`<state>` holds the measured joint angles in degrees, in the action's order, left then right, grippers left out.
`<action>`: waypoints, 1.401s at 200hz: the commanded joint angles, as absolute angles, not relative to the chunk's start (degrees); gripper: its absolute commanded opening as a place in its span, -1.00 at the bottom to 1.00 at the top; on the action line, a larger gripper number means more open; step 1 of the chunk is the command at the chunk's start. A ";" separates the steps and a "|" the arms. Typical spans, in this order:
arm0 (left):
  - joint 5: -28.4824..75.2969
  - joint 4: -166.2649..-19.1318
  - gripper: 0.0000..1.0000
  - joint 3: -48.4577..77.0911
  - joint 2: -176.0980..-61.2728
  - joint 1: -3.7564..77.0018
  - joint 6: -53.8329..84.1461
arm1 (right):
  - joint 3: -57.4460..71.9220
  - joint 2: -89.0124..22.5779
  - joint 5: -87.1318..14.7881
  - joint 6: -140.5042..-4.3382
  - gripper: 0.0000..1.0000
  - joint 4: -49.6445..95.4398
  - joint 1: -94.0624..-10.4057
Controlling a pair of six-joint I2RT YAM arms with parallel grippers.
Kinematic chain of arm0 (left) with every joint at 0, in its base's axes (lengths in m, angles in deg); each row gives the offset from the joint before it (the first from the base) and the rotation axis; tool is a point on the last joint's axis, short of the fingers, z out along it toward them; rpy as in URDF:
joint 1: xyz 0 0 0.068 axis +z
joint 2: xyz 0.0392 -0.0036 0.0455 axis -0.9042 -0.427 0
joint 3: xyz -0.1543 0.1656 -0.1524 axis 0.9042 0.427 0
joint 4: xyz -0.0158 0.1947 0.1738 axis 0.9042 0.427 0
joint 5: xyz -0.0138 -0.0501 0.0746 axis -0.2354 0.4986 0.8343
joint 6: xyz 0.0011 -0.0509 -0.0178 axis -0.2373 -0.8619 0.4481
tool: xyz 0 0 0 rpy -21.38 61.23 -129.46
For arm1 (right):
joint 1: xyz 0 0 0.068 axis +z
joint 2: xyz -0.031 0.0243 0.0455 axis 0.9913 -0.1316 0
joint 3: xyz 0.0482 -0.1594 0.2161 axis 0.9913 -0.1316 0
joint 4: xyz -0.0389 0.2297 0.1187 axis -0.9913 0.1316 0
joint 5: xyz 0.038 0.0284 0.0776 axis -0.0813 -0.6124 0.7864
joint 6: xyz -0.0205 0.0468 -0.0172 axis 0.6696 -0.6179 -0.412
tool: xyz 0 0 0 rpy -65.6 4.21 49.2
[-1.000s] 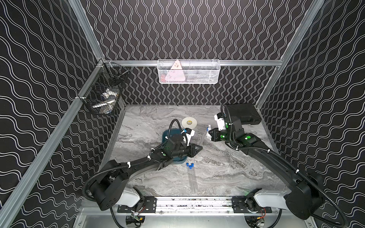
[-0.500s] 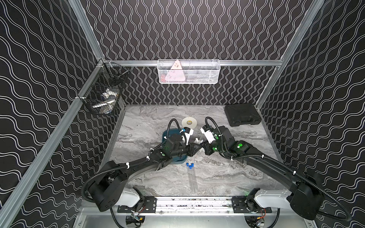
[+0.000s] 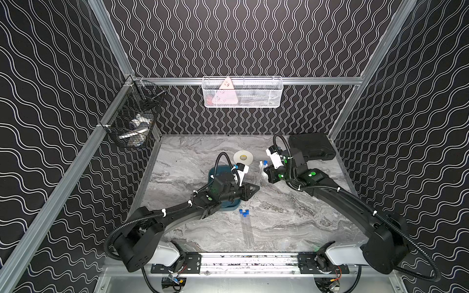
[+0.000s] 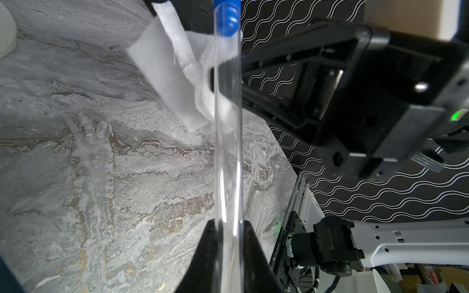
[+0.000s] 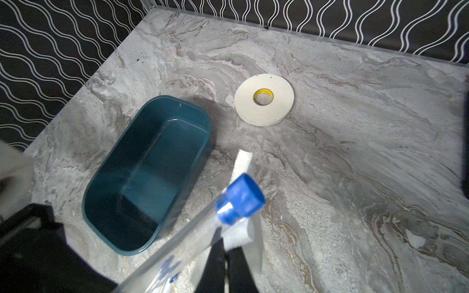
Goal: Wipe the exteriors of test tubes
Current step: Wipe the dirt from the test tube.
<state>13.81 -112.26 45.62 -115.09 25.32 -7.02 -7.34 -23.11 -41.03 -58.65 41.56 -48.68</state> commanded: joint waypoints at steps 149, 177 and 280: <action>12.83 -112.11 -0.78 45.62 -114.45 25.27 -6.53 | -2.32 -23.66 -38.55 -53.95 -1.00 40.74 -51.72; 13.05 -112.20 -0.78 45.85 -114.58 25.50 -6.56 | -6.43 -20.54 -35.51 -55.94 -1.00 40.21 -49.53; 12.43 -112.63 -0.78 45.80 -114.67 25.58 -7.14 | -8.80 -19.57 -37.73 -59.68 -1.00 40.30 -46.03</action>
<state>13.09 -111.65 45.86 -115.11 25.54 -6.82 -11.65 -17.10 -34.26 -60.34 40.69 -44.72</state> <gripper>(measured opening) 0.174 0.058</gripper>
